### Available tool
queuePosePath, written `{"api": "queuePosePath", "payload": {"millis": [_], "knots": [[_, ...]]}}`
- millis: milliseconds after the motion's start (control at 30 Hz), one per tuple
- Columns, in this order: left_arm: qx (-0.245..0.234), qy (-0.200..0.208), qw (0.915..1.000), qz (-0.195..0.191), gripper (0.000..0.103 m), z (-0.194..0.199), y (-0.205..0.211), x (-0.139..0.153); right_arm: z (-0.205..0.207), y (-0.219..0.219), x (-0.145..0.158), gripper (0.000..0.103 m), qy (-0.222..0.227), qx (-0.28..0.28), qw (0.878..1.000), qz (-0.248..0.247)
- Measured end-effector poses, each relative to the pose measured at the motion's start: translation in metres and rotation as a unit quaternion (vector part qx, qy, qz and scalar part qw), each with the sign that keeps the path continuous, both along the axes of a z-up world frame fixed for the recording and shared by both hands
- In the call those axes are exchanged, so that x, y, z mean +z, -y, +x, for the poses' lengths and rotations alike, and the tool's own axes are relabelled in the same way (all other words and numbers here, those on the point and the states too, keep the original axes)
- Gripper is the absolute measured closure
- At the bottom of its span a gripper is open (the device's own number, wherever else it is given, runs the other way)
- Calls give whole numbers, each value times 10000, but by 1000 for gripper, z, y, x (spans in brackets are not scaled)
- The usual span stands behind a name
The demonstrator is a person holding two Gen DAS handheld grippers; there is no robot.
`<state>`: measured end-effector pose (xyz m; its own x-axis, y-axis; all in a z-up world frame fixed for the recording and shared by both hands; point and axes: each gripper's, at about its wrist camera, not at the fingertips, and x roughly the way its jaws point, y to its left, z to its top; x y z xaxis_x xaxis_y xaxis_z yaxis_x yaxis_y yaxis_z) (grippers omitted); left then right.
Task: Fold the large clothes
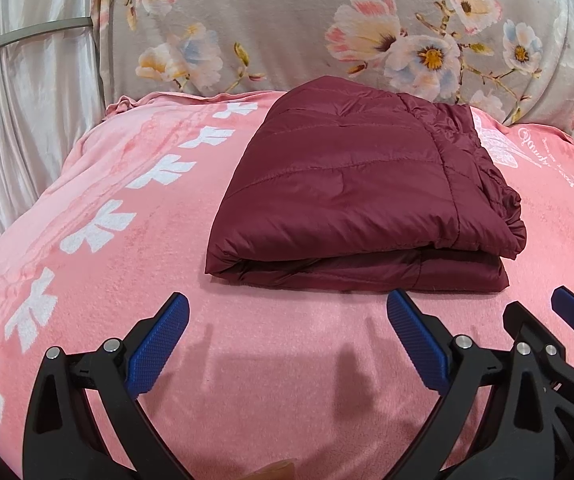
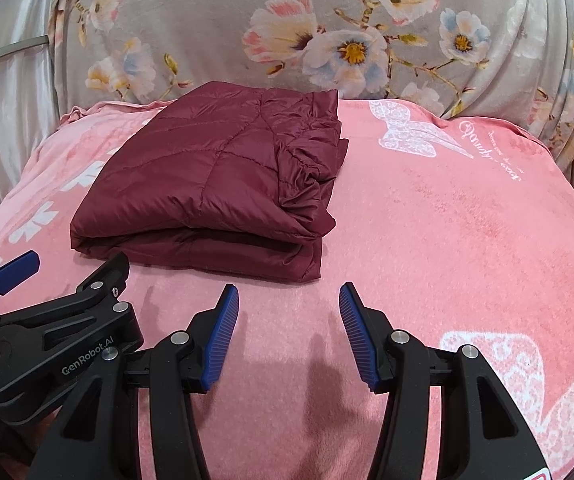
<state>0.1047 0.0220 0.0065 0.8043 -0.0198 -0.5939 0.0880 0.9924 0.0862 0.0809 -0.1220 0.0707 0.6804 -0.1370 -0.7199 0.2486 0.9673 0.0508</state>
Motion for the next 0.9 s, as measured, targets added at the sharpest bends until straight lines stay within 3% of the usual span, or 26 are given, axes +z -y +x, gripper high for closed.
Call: {"api": "queuePosePath", "payload": {"millis": [900], "knots": [[9,10,10000,-4,8,-1,-1,0,0,1,1,50,7,11,10000,-73]]}}
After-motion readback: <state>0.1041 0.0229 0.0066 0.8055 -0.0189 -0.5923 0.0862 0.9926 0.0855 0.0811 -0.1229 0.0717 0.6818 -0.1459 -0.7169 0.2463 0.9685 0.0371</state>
